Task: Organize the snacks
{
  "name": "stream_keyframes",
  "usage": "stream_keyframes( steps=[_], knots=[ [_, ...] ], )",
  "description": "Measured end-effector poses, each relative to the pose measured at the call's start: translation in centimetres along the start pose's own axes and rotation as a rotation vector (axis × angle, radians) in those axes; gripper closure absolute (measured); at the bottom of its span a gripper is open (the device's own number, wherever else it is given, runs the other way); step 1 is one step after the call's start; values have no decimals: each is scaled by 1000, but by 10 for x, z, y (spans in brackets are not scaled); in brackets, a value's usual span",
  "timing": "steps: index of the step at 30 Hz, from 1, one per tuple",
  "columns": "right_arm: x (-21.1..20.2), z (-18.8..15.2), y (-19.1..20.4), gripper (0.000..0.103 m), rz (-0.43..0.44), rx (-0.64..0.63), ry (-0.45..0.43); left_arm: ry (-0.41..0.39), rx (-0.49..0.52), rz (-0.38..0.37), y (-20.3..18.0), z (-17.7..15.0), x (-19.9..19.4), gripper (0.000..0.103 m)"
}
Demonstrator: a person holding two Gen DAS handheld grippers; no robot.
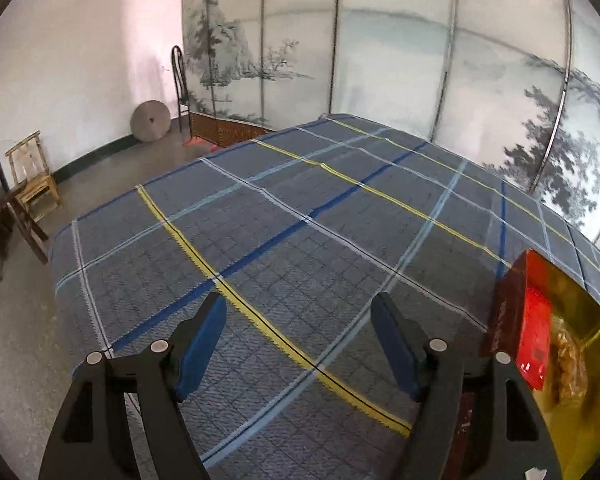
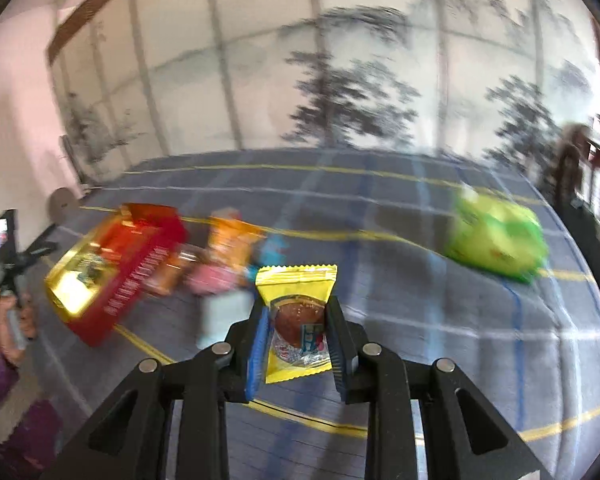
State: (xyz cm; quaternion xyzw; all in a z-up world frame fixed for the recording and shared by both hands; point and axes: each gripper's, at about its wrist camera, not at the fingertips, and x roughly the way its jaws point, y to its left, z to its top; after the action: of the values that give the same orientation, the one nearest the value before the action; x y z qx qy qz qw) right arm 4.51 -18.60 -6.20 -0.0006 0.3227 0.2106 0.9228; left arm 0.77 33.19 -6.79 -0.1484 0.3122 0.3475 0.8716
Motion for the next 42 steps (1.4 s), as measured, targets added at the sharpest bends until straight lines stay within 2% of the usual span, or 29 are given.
stream_keyframes(
  steps=[6,10,14,17,23,26,29,32,37,40,42],
  knots=[
    [15,29,81,75,188,-76,-12,-15,36,-4,-7,-2,-3,31],
    [34,42,136,75,312,-126,10,-34,68,0,-13,-3,-6,30],
    [63,45,179,75,371,-176,61,-54,75,3,-15,-4,-9,23],
    [87,42,201,75,371,-201,107,-62,77,-1,-15,-3,-11,22],
    [130,35,217,75,349,-196,196,-59,69,-12,-13,-2,-9,20],
    [136,37,214,74,356,-153,201,-48,58,-19,-11,-1,-7,20],
    [132,44,198,59,403,-62,169,-45,47,-26,-9,-1,-6,20],
    [132,48,183,56,471,12,168,-52,46,-24,-9,-1,-7,19],
    [121,55,179,56,389,-20,132,-70,64,-11,-12,-2,-11,17],
    [114,57,157,56,240,-40,140,-80,66,-11,-13,-2,-13,17],
    [113,54,141,56,193,-56,162,-86,65,-12,-13,-2,-14,16]
  ],
)
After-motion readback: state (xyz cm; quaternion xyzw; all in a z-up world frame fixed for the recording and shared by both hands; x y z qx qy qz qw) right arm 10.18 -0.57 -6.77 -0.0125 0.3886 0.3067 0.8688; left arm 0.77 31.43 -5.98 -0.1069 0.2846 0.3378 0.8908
